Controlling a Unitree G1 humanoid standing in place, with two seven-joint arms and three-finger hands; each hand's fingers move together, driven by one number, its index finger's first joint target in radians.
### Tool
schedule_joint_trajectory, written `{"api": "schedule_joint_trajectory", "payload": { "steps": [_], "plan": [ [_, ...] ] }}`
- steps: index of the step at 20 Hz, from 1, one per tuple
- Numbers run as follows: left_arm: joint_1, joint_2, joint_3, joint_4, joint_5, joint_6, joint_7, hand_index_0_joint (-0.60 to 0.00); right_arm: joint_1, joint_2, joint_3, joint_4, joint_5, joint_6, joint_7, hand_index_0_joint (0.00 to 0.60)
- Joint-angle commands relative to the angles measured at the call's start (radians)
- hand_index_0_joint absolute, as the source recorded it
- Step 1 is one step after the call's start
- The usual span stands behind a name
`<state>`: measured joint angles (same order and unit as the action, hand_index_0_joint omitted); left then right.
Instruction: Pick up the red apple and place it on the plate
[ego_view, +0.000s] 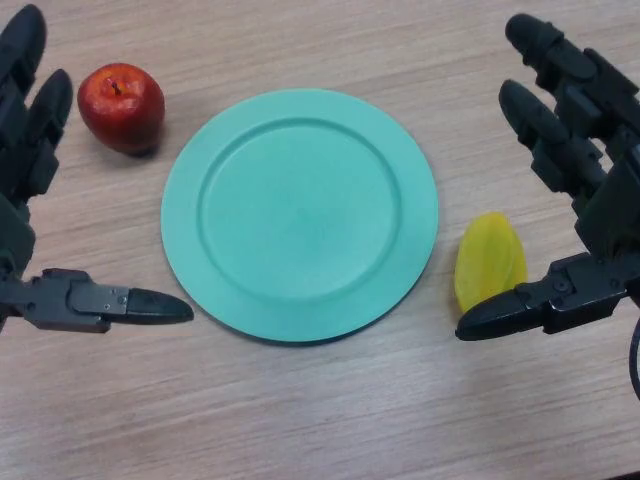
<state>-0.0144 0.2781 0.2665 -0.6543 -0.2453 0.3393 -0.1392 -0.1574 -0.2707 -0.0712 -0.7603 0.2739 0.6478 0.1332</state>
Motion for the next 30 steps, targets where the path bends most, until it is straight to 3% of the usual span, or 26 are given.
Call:
{"api": "schedule_joint_trajectory", "payload": {
  "steps": [1,7,14,18,24,30],
  "plan": [
    [-0.018,0.032,0.082,-0.026,0.020,-0.195,0.018,0.000,-0.028,-0.017,-0.034,-0.041,0.009,-0.177,0.017,0.000],
    [-0.019,0.053,0.118,0.035,0.073,-0.253,0.016,0.000,-0.030,-0.007,-0.011,-0.042,-0.013,-0.190,0.016,0.000],
    [-0.181,0.170,0.106,0.303,0.171,-0.347,0.053,0.000,-0.001,-0.007,-0.034,-0.068,0.038,-0.175,-0.002,0.000],
    [-0.272,0.205,0.056,0.459,0.199,-0.381,0.098,0.000,0.004,0.000,-0.020,-0.082,0.019,-0.160,-0.018,0.000],
    [-0.436,0.224,-0.021,0.734,0.276,-0.450,0.192,0.000,0.007,0.011,-0.002,-0.093,0.022,-0.143,-0.035,0.000],
    [-0.528,0.214,-0.073,0.872,0.342,-0.461,0.262,0.000,0.005,0.010,-0.014,-0.102,0.049,-0.136,-0.039,0.000]
  ]
}}
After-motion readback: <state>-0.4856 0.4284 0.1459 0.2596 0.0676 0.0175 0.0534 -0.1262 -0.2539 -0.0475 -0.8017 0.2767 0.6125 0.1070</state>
